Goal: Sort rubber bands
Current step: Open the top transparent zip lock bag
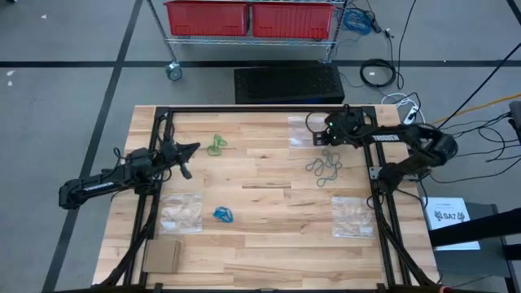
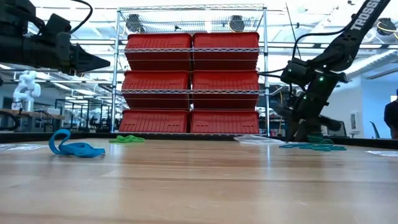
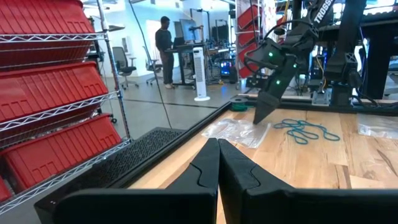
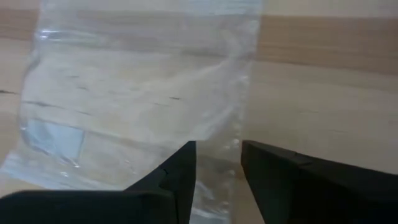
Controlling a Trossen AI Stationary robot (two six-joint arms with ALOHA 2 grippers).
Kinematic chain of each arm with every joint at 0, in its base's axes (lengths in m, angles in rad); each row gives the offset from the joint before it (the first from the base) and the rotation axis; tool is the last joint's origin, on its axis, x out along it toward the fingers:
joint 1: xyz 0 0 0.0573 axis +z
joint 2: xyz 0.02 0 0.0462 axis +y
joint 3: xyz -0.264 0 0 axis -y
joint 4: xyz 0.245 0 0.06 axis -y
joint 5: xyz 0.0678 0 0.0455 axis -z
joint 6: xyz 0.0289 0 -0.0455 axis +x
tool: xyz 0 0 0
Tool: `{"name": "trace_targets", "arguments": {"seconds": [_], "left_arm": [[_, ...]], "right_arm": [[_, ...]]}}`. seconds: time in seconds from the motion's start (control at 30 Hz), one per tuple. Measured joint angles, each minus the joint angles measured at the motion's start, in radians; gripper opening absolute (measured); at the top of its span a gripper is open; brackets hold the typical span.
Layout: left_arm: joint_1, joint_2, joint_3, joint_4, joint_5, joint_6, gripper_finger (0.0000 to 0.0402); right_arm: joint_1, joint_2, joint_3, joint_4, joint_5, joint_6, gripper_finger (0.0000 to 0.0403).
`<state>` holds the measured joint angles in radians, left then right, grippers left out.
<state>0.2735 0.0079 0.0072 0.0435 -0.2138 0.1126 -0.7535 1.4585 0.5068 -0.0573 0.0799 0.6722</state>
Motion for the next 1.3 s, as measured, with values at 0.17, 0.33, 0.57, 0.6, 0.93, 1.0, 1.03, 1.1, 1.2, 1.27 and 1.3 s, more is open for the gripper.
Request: {"name": "trace_targets", "arguments": {"seconds": [0.17, 0.33, 0.57, 0.6, 0.93, 1.0, 1.03, 1.1, 1.2, 1.27, 1.3], "left_arm": [[0.000, 0.000, 0.000, 0.000, 0.000, 0.000, 0.0004], [0.000, 0.000, 0.000, 0.000, 0.000, 0.000, 0.0004], [0.000, 0.000, 0.000, 0.000, 0.000, 0.002, 0.0004], [0.000, 0.000, 0.000, 0.000, 0.000, 0.001, 0.0004], [0.000, 0.000, 0.000, 0.000, 0.000, 0.001, 0.0004], [0.000, 0.000, 0.000, 0.000, 0.000, 0.000, 0.0004], [0.000, 0.000, 0.000, 0.000, 0.000, 0.000, 0.0004], [0.000, 0.000, 0.000, 0.001, 0.000, 0.000, 0.0004], [0.000, 0.000, 0.000, 0.002, 0.000, -0.001, 0.0004], [0.000, 0.000, 0.000, 0.003, 0.000, -0.001, 0.0004], [0.000, 0.000, 0.000, 0.004, 0.000, -0.002, 0.0004]], "right_arm": [[0.028, 0.002, -0.001, 0.022, 0.008, -0.032, 0.0052], [0.061, 0.006, -0.004, 0.082, -0.037, -0.110, 0.0007], [0.148, 0.006, 0.076, 0.056, -0.050, -0.308, 0.0001], [0.167, 0.005, 0.097, 0.052, -0.051, -0.319, 0.0001], [0.283, 0.122, 0.274, -0.109, 0.149, -0.515, 0.0000], [0.282, 0.146, 0.280, -0.177, 0.222, -0.509, 0.0000], [0.282, 0.153, 0.280, -0.204, 0.235, -0.495, 0.0000], [0.283, 0.165, 0.281, -0.261, 0.210, -0.450, 0.0000], [0.286, 0.182, 0.282, -0.306, 0.088, -0.379, 0.0000], [0.290, 0.201, 0.288, -0.288, -0.005, -0.328, 0.0000], [0.293, 0.211, 0.288, -0.270, -0.052, -0.304, 0.0000]]}}
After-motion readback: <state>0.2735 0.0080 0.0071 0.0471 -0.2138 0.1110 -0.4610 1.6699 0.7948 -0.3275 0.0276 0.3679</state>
